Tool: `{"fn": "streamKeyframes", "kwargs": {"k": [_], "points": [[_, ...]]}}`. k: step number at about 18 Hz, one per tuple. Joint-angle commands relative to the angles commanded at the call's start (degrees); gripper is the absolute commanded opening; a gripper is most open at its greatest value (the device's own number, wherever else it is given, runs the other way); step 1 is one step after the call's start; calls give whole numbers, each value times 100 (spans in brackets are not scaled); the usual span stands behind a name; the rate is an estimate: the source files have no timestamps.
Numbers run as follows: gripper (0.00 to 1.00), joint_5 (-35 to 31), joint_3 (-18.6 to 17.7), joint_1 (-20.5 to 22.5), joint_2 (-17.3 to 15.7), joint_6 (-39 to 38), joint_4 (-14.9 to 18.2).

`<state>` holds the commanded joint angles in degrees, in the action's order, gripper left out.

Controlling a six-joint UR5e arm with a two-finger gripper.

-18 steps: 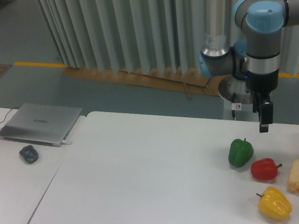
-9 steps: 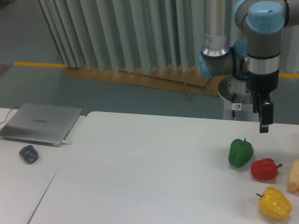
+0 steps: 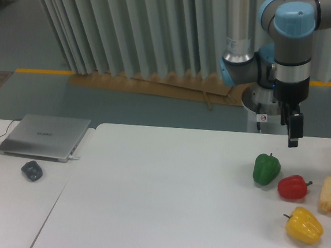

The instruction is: Place the green pepper in a basket

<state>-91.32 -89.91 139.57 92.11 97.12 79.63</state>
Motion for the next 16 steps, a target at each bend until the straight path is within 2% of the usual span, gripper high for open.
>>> {"fn": "streamKeyframes", "kwargs": {"k": [10, 16], "points": [[100, -26, -35, 17, -123, -9, -17], [100, 35, -132, 35, -149, 0, -290]]}}
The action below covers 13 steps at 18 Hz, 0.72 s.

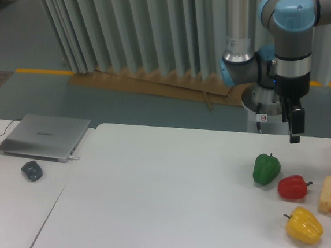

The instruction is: Place the green pepper in a basket

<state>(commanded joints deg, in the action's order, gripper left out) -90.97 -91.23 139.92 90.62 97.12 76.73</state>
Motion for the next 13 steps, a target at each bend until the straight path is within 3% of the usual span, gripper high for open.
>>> {"fn": "streamKeyframes", "kwargs": {"k": [13], "points": [[100, 27, -35, -9, 9, -9, -18]]}}
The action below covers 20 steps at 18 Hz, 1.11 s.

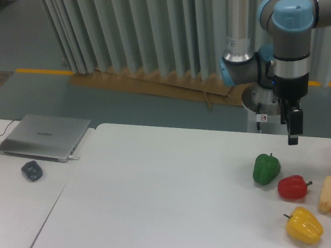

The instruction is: Place the green pepper in a basket

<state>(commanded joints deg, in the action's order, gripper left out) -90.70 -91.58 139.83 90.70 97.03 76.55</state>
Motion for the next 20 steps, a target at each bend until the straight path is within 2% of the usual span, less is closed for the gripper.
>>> {"fn": "streamKeyframes", "kwargs": {"k": [11, 14, 17, 20], "points": [[100, 0, -123, -35, -18, 9, 0], [100, 324, -263, -123, 0, 9, 0], [100, 360, -298, -149, 26, 26, 0], [100, 369, -448, -246, 97, 472, 0]]}}
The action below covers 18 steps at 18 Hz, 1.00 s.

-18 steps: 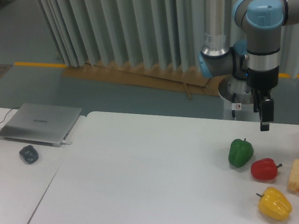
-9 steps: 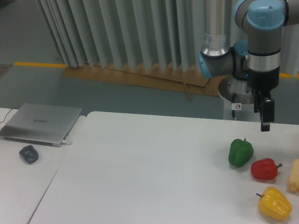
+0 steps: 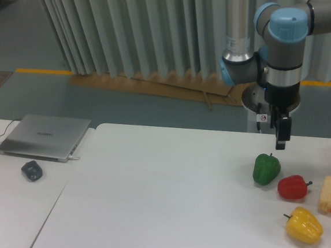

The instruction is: Place the green pepper in a basket

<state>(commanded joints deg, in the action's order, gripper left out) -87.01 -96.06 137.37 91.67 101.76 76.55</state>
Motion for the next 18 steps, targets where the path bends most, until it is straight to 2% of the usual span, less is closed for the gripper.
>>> {"fn": "streamKeyframes", "kwargs": {"k": [3, 4, 18], "points": [[100, -9, 9, 35, 53, 1026, 0], [100, -9, 17, 44, 70, 1161, -9], [100, 18, 228, 123, 150, 1285, -9]]}}
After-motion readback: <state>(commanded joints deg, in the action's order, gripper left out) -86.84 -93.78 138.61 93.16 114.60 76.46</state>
